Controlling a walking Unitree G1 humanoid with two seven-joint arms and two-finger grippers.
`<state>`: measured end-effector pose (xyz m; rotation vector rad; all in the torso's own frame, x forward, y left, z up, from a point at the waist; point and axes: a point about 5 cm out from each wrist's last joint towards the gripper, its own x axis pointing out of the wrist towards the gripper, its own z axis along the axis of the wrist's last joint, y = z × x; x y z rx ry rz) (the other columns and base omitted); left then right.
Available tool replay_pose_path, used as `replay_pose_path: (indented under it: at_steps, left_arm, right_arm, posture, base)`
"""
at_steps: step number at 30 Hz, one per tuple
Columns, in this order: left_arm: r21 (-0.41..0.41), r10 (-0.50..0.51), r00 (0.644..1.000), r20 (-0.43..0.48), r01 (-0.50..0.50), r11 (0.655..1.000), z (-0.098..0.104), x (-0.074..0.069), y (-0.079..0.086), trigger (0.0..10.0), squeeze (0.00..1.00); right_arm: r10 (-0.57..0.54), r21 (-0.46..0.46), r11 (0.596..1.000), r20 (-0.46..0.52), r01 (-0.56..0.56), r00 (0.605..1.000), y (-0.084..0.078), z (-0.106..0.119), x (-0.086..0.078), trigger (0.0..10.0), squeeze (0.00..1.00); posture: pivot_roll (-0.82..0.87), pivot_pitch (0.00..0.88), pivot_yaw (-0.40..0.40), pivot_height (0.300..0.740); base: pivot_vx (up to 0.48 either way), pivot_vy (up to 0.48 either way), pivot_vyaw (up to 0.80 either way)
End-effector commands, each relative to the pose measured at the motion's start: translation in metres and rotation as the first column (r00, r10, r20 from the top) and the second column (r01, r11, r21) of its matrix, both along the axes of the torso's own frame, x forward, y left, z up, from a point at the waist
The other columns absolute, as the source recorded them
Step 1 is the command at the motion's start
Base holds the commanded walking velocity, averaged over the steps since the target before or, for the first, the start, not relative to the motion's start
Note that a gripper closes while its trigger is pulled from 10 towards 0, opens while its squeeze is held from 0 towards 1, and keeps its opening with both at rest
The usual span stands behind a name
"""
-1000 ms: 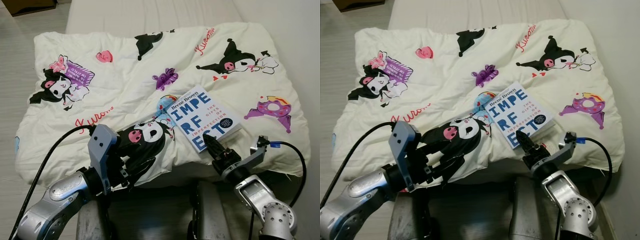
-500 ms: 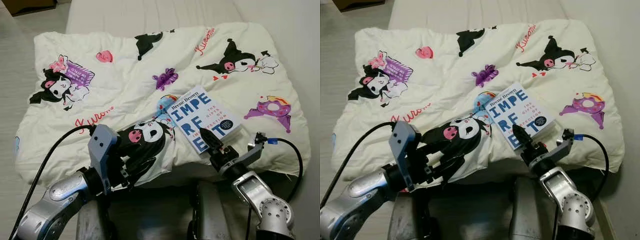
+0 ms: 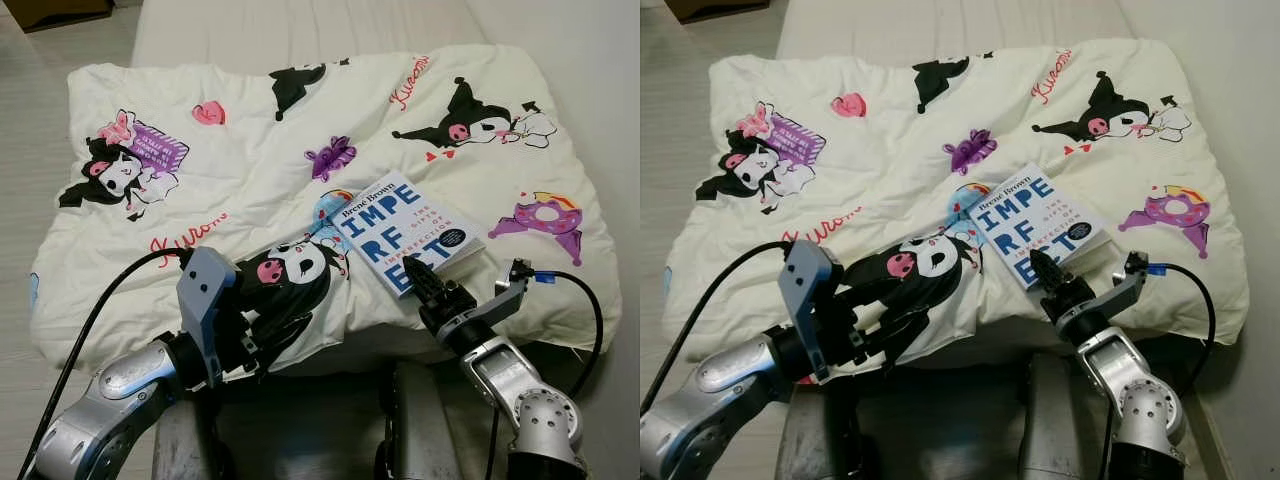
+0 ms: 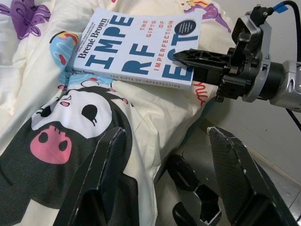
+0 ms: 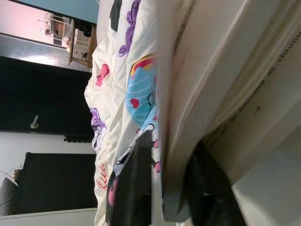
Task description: Clean up the room
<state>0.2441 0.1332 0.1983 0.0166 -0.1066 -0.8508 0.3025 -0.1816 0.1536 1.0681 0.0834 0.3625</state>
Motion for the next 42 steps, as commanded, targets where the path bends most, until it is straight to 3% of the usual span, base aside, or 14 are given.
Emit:
replay_pose_path:
  at_steps: [1, 13, 21, 22, 24, 25, 26, 28, 30, 31, 32, 34, 39, 42]
  left_arm:
    - [-0.004, 0.0, 1.0, -0.004, 0.0, 1.0, -0.002, -0.002, 0.001, 10.0, 0.0]
    - [-0.042, 0.034, 0.999, -0.006, -0.034, 0.999, -0.004, 0.003, -0.002, 10.0, 0.0]
    - [-0.099, 0.032, 0.999, -0.001, -0.032, 0.995, 0.001, 0.007, -0.008, 10.0, 0.0]
    - [-0.118, 0.045, 0.999, -0.003, -0.045, 0.992, 0.001, 0.009, -0.009, 10.0, 0.0]
    - [-0.118, 0.045, 0.999, -0.003, -0.045, 0.992, 0.001, 0.009, -0.009, 10.0, 0.0]
    - [-0.128, 0.073, 0.997, -0.008, -0.074, 0.989, -0.001, 0.012, -0.01, 10.0, 0.0]
    - [-0.12, 0.171, 0.984, -0.051, -0.176, 0.977, -0.011, 0.02, -0.008, 10.0, 0.0]
    - [-0.12, 0.171, 0.984, -0.051, -0.176, 0.977, -0.011, 0.02, -0.008, 10.0, 0.0]
    - [-0.071, 0.346, 0.932, -0.108, -0.354, 0.932, -0.03, 0.031, -0.003, 10.0, 0.0]
    - [-0.071, 0.346, 0.932, -0.108, -0.354, 0.932, -0.03, 0.031, -0.003, 10.0, 0.0]
    - [-0.029, 0.412, 0.904, -0.112, -0.417, 0.908, -0.038, 0.033, -0.001, 10.0, 0.0]
    - [-0.029, 0.412, 0.904, -0.112, -0.417, 0.908, -0.038, 0.033, -0.001, 10.0, 0.0]
    - [0.015, 0.568, 0.82, -0.07, -0.568, 0.823, -0.043, 0.041, 0.011, 10.0, 0.0]
    - [0.018, 0.581, 0.811, -0.07, -0.581, 0.814, -0.042, 0.043, 0.013, 10.0, 0.0]
  right_arm:
    - [0.013, 0.031, 0.999, 0.008, -0.013, 1.0, 0.003, -0.002, 0.0, 0.0, 0.0]
    - [0.033, 0.054, 0.998, 0.072, -0.037, 0.997, 0.009, 0.005, 0.002, 0.0, 0.0]
    - [0.092, 0.025, 0.995, 0.221, -0.099, 0.971, 0.021, 0.036, 0.0, 0.0, 0.0]
    - [0.108, -0.094, 0.992, 0.232, -0.089, 0.967, 0.027, 0.041, 0.001, 0.0, 0.0]
    - [0.108, -0.094, 0.992, 0.232, -0.089, 0.967, 0.027, 0.041, 0.001, 0.0, 0.0]
    - [0.109, -0.211, 0.976, 0.233, -0.06, 0.966, 0.032, 0.044, 0.002, 0.0, 0.0]
    - [0.074, -0.319, 0.948, 0.249, 0.01, 0.966, 0.035, 0.046, 0.005, 10.0, 0.0]
    - [0.074, -0.319, 0.948, 0.249, 0.01, 0.966, 0.035, 0.046, 0.005, 10.0, 0.0]
    - [0.002, -0.42, 0.897, 0.31, 0.135, 0.951, 0.036, 0.052, 0.007, 10.0, 0.0]
    - [0.002, -0.42, 0.897, 0.31, 0.135, 0.951, 0.036, 0.052, 0.007, 10.0, 0.0]
    - [-0.028, -0.455, 0.871, 0.334, 0.187, 0.942, 0.035, 0.052, 0.008, 10.0, 0.0]
    - [-0.028, -0.455, 0.871, 0.334, 0.187, 0.942, 0.035, 0.052, 0.008, 10.0, 0.0]
    - [-0.074, -0.587, 0.761, 0.345, 0.277, 0.936, 0.035, 0.038, 0.009, 10.0, 0.0]
    - [-0.099, -0.628, 0.718, 0.333, 0.299, 0.938, 0.032, 0.031, 0.009, 10.0, 0.0]
  posture:
    - [0.07, 0.363, 0.021, 0.527]
    - [0.08, 0.315, 0.021, 0.527]
    - [0.08, 0.256, 0.015, 0.527]
    - [0.07, 0.22, 0.012, 0.527]
    - [0.07, 0.22, 0.012, 0.527]
    - [0.05, 0.203, 0.009, 0.527]
    - [0.05, 0.175, 0.005, 0.527]
    - [0.05, 0.175, 0.005, 0.527]
    - [0.04, 0.164, 0.004, 0.527]
    - [0.04, 0.164, 0.004, 0.527]
    - [0.04, 0.162, 0.002, 0.527]
    - [0.04, 0.162, 0.002, 0.527]
    - [0.04, 0.166, 0.001, 0.527]
    - [0.04, 0.168, 0.001, 0.527]
  base:
    - [0.0, 0.0, 0.0]
    - [0.0, 0.0, 0.0]
    - [0.0, 0.0, 0.0]
    - [0.0, 0.0, 0.0]
    - [0.0, 0.0, 0.0]
    - [0.0, 0.0, 0.0]
    - [0.0, 0.0, 0.0]
    - [0.0, 0.0, 0.0]
    - [0.0, 0.0, 0.0]
    - [0.0, 0.0, 0.0]
    - [0.0, 0.0, 0.0]
    - [0.0, 0.0, 0.0]
    - [0.0, 0.0, 0.0]
    - [0.0, 0.0, 0.0]
